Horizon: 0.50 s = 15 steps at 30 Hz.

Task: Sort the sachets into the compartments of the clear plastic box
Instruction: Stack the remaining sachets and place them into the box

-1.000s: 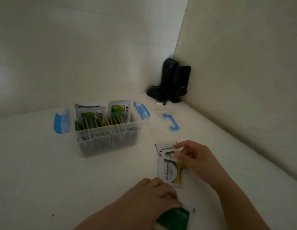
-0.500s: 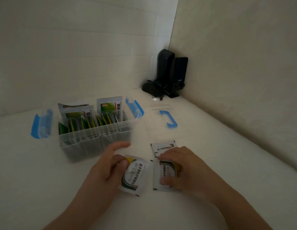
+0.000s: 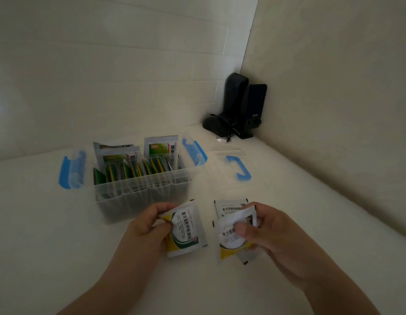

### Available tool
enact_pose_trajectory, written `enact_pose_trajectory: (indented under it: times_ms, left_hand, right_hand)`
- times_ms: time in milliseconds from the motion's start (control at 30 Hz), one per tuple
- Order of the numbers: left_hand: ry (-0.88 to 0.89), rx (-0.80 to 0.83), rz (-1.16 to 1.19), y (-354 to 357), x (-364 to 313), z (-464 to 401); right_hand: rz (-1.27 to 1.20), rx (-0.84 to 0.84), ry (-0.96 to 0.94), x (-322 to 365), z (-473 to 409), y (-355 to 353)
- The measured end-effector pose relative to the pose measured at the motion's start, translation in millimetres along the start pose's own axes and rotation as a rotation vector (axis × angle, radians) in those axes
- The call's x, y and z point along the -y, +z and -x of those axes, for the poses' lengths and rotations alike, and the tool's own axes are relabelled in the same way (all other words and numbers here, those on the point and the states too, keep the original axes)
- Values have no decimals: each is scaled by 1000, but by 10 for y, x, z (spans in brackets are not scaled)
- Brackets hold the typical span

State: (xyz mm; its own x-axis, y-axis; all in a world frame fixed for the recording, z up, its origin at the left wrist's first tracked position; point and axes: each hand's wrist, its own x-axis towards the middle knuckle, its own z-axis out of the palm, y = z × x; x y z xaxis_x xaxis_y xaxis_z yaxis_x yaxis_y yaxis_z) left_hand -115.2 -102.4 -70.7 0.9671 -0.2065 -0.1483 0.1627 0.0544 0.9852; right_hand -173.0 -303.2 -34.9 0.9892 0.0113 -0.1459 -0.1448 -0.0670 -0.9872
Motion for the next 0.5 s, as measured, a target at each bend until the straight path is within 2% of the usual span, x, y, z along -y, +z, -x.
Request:
enact_pose_trajectory:
  times_ms: [67, 133, 233, 367, 500]
  left_hand:
    - [-7, 20, 143, 19, -3, -5]
    - [-42, 49, 326, 47, -11, 24]
    - [-68, 227, 478, 86, 15, 90]
    - [9, 401, 235, 81, 27, 147]
    - [157, 301, -96, 79, 3, 170]
  right_hand:
    - [1, -15, 58, -54, -29, 152]
    - [160, -79, 38, -126, -63, 297]
    - [146, -93, -4, -209, -95, 409]
    - [118, -162, -52, -190, -111, 428]
    - [298, -250, -140, -205, -85, 438]
